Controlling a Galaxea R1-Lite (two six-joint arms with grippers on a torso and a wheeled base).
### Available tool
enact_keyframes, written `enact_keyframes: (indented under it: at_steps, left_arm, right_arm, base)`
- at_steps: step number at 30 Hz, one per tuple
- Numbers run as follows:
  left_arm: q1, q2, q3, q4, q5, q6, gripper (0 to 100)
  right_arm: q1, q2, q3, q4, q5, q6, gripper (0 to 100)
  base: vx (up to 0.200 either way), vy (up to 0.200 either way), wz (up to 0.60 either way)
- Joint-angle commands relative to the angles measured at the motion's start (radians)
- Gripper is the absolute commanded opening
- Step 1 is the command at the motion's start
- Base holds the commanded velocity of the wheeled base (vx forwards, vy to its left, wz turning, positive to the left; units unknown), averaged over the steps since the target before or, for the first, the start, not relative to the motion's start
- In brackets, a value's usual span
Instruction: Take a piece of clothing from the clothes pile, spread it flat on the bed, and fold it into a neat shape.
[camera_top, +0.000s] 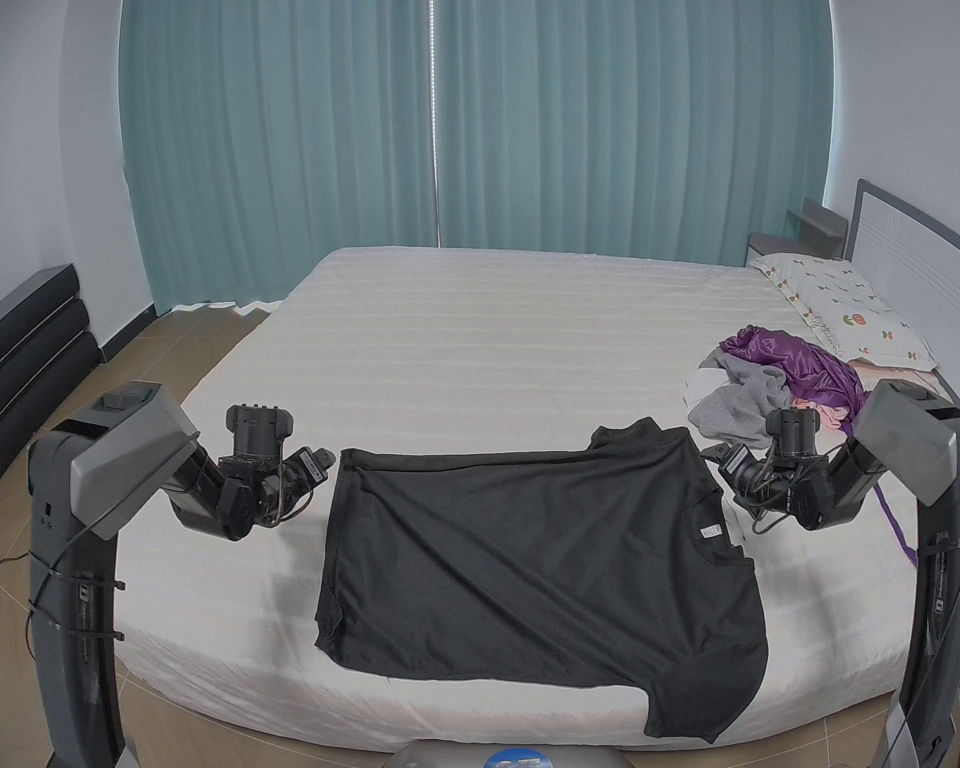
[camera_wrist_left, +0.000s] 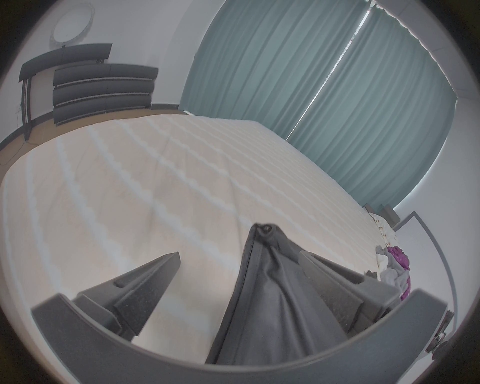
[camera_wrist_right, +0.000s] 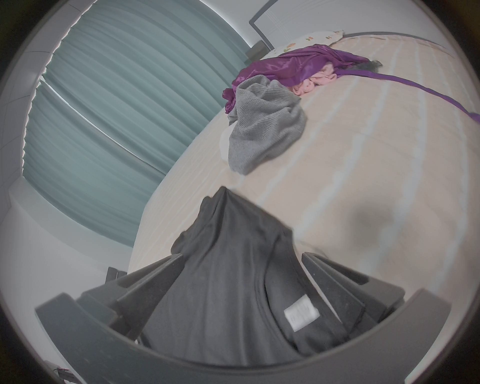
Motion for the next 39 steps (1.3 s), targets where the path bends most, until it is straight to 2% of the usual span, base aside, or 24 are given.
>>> enact_keyframes:
  at_steps: [1, 5, 7, 12, 18, 21, 30, 39]
  left_arm:
    - [-0.024, -0.336, 0.485, -0.135, -0.059, -0.107, 100]
    - [-0.050, -0.380, 0.640, -0.219, -0.061, -0.144, 100]
    - [-0.067, -0.385, 0.704, -0.254, -0.061, -0.170, 100]
    - [-0.087, -0.377, 0.778, -0.307, -0.064, -0.242, 100]
    - [-0.090, -0.369, 0.821, -0.346, -0.081, -0.276, 100]
    - [-0.090, -0.356, 0.839, -0.368, -0.098, -0.279, 100]
    - [-0.090, -0.354, 0.832, -0.374, -0.099, -0.325, 100]
    - [-0.093, -0.356, 0.828, -0.376, -0.101, -0.348, 100]
  right_arm:
    - [0.048, -0.338, 0.510, -0.159, 0.055, 0.039, 100]
    - [0.051, -0.369, 0.665, -0.255, 0.064, 0.050, 100]
    - [0.051, -0.367, 0.719, -0.294, 0.069, 0.086, 100]
    - [0.060, -0.355, 0.778, -0.321, 0.078, 0.137, 100]
    - [0.062, -0.366, 0.809, -0.321, 0.161, 0.195, 100]
    - [0.062, -0.355, 0.815, -0.321, 0.179, 0.205, 100]
    - [0.067, -0.335, 0.821, -0.321, 0.184, 0.206, 100]
    - [0.067, -0.327, 0.820, -0.323, 0.187, 0.205, 100]
  base:
    - [0.000, 0.000, 0.00]
    - [0.000, 0.000, 0.00]
    - [0.000, 0.000, 0.00]
    - [0.000, 0.000, 0.00]
    - [-0.200, 0.100, 0.00]
    - [0.000, 0.000, 0.00]
    - [0.000, 0.000, 0.00]
    - [0.000, -0.200, 0.00]
